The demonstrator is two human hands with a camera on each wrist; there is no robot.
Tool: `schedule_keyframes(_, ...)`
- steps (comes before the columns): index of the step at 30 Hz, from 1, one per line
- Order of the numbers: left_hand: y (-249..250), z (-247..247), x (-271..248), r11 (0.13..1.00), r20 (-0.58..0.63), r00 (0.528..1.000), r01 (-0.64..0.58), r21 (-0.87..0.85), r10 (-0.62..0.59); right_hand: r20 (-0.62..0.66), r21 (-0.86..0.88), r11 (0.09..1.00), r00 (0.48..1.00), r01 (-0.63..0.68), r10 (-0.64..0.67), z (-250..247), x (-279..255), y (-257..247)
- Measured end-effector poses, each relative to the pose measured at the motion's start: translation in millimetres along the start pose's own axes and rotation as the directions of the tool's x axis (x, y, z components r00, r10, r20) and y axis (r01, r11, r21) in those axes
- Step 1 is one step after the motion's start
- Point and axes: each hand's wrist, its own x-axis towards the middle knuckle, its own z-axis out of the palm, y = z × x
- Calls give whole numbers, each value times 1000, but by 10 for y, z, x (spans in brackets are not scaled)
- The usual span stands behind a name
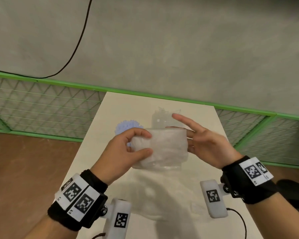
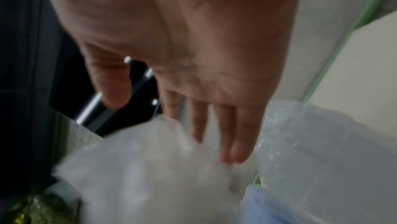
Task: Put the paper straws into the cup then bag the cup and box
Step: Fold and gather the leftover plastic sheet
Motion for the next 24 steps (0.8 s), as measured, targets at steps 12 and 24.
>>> schedule_keyframes(12,95,77,55,984,128,992,30,-176,-7,-425,-372,919,857,129,-293,273,106,363)
schedule_keyframes(24,-94,151,15,969,225,970,143,-201,-96,-380,-224,954,883,201,-275,230,147,573)
